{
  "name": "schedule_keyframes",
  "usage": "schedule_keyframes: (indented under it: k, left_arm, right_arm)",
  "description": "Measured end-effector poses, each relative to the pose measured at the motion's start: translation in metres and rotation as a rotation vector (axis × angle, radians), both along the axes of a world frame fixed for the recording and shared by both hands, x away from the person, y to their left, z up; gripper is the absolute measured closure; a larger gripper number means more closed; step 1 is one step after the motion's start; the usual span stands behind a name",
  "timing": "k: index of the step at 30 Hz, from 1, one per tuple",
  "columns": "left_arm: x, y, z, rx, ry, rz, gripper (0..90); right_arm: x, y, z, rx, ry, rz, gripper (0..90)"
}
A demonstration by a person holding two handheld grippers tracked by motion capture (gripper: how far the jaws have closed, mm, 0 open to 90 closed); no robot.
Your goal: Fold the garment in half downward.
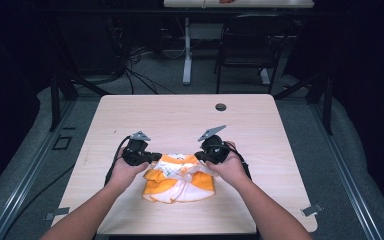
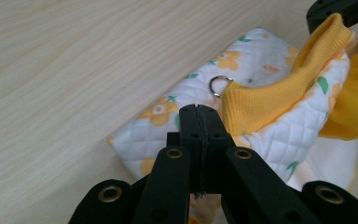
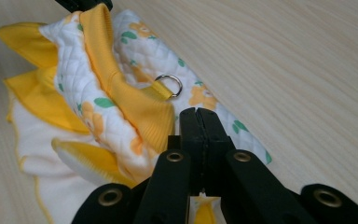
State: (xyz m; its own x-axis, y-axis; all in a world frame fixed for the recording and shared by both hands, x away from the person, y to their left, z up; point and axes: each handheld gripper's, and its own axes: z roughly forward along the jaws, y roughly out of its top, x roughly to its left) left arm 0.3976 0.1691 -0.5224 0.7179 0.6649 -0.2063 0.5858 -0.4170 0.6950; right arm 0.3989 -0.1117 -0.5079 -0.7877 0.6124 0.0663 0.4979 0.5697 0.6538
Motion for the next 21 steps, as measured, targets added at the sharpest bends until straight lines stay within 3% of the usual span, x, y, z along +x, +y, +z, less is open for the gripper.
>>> schedule_keyframes:
  k: [9,16,21]
  left_arm:
    - [-0.033,0.003,0.005,-0.022,-0.006,-0.08,90.0]
    - [-0.056,0.001,-0.005,-0.024,0.016,-0.108,90.0]
    - [-0.067,0.002,-0.017,0.004,0.021,-0.118,90.0]
  right_arm:
    - [-0.033,-0.004,0.004,0.016,0.008,0.068,90.0]
    - [-0.056,-0.002,-0.006,0.014,0.03,0.115,90.0]
    - [-0.068,-0.003,-0.019,0.022,0.056,0.126,90.0]
